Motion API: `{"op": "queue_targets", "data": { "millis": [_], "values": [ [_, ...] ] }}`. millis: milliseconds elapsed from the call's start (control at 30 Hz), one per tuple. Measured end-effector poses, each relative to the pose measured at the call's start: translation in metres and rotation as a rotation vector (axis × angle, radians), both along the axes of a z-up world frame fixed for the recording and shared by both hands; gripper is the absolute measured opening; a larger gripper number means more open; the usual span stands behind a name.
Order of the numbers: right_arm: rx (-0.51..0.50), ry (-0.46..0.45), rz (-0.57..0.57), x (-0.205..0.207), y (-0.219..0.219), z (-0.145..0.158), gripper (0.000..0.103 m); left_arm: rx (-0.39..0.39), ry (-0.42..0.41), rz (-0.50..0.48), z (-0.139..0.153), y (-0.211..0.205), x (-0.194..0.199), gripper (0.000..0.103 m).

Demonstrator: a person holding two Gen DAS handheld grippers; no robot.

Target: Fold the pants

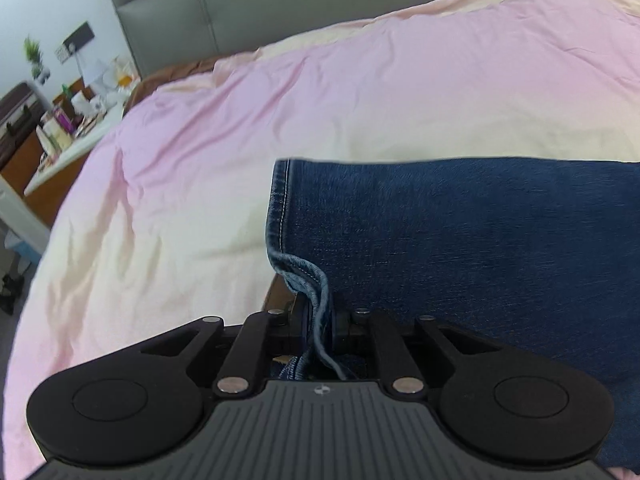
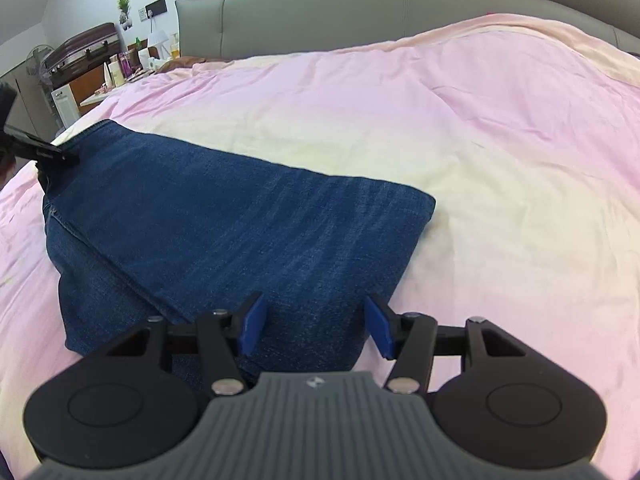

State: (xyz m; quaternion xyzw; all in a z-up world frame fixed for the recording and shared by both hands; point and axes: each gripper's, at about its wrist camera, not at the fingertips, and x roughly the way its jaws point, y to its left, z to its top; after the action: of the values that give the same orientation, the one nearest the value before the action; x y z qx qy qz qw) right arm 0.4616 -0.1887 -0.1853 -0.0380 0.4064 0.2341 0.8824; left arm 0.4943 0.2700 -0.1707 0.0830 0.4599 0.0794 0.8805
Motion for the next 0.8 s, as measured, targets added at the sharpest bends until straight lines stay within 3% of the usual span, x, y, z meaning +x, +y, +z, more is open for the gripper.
{"op": "queue_targets", "data": {
  "millis": [100,233,267,433,533,600,633,700,800],
  "values": [
    [-0.029,0.025,0.010,0.002,0.000,-0.001,0.053,-0.006,-0.016,0.046,-0.006,0.002,-0.002,0.022],
    [-0.006,0.020,-0.029,-0.009,-0.011,0.010,0.059,0.052,-0.055,0.091,0.004,0.009,-0.017,0.058],
    [-0.008,0.012,-0.041,-0.013,-0.014,0.013,0.061,0.056,-0.061,0.103,0.009,0.012,-0.023,0.060],
    [-0.084,-0.046,-0.079,-0.050,-0.013,0.024,0.069,0.035,-0.124,0.114,0.035,0.012,-0.062,0.057],
    [-0.086,-0.090,-0.070,-0.078,0.006,0.025,0.069,-0.035,-0.145,0.066,0.047,0.002,-0.082,0.040],
    [-0.053,-0.114,-0.020,-0.098,0.025,0.025,0.051,-0.051,-0.138,0.023,0.048,-0.008,-0.089,0.032],
    [-0.040,-0.115,0.011,-0.106,0.035,0.023,0.035,-0.039,-0.136,0.007,0.046,-0.013,-0.090,0.027],
    [-0.045,-0.112,0.056,-0.112,0.060,0.017,0.031,-0.011,-0.149,-0.003,0.041,-0.019,-0.089,0.026],
    [-0.105,-0.135,0.076,-0.109,0.094,0.004,0.031,-0.047,-0.156,0.038,0.033,-0.015,-0.078,0.022]
  ]
}}
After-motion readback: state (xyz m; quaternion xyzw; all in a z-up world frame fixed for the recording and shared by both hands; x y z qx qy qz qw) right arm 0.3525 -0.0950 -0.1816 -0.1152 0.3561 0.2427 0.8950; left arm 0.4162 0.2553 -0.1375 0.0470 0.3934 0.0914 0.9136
